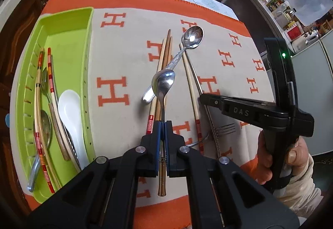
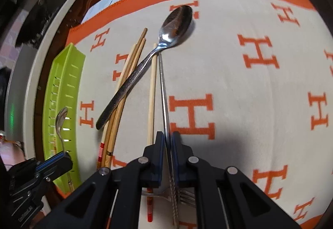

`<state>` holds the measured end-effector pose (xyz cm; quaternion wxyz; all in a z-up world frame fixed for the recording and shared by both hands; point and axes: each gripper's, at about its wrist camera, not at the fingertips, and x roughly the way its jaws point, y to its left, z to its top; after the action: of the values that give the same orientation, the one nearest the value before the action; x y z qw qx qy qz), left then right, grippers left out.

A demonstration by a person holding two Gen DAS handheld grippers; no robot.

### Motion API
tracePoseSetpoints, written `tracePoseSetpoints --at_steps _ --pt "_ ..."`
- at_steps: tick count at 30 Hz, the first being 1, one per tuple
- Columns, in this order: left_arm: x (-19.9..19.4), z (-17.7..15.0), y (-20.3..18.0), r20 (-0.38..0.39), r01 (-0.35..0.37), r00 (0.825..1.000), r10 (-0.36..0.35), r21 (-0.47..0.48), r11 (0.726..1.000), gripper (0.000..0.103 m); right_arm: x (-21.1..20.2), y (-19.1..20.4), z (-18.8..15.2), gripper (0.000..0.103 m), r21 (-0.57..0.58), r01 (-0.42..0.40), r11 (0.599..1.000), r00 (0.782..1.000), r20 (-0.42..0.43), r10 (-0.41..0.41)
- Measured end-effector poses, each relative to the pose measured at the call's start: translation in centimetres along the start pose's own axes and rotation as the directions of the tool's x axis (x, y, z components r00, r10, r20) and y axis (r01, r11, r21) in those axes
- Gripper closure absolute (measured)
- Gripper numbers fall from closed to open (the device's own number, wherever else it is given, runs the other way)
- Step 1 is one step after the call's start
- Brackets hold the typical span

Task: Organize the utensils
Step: 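Place the small spoon in the green tray with the left gripper while the right gripper grasps a metal chopstick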

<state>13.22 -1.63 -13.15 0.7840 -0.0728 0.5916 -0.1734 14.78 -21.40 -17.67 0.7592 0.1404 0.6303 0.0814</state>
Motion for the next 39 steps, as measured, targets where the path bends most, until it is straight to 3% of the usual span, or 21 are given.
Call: tracePoseSetpoints --at_steps 5,9,20,27,31,39 --pt "0.1 -0.5 0.3 -0.005 0.018 1.000 -0.018 -0.009 1.000 0.101 0.4 2.3 0.1 0.098 -0.124 0.139 0.983 0.990 0.027 -0.136" --pt "-0.1 -0.7 0.3 0.000 0.025 1.000 -0.025 -0.009 1.000 0.101 0.5 2.7 -0.1 0.098 -0.145 0.164 0.976 0.986 0.048 -0.158" --pt "-1.2 -1.1 0.4 0.027 0.016 0.999 -0.016 0.004 1.000 0.101 -1.2 -0.5 -1.4 0.098 -0.004 0.040 0.999 0.999 0.021 -0.040" --pt "-2.6 -1.9 0.9 0.048 -0.013 0.999 0.012 0.014 1.000 0.101 -3.3 -0.7 -3.3 0.098 0.012 -0.021 1.000 0.999 0.048 0.020" --pt "-4.5 -2.4 2.3 0.084 -0.066 0.994 0.065 0.009 0.998 0.101 -4.7 0.4 -3.9 0.098 -0.004 -0.053 0.999 0.997 0.064 0.053" --pt "-8.4 -2.9 8.6 0.147 -0.203 0.966 0.213 -0.082 0.976 0.103 -7.6 6.1 -3.2 0.098 -0.102 -0.145 0.984 0.982 0.105 0.155"
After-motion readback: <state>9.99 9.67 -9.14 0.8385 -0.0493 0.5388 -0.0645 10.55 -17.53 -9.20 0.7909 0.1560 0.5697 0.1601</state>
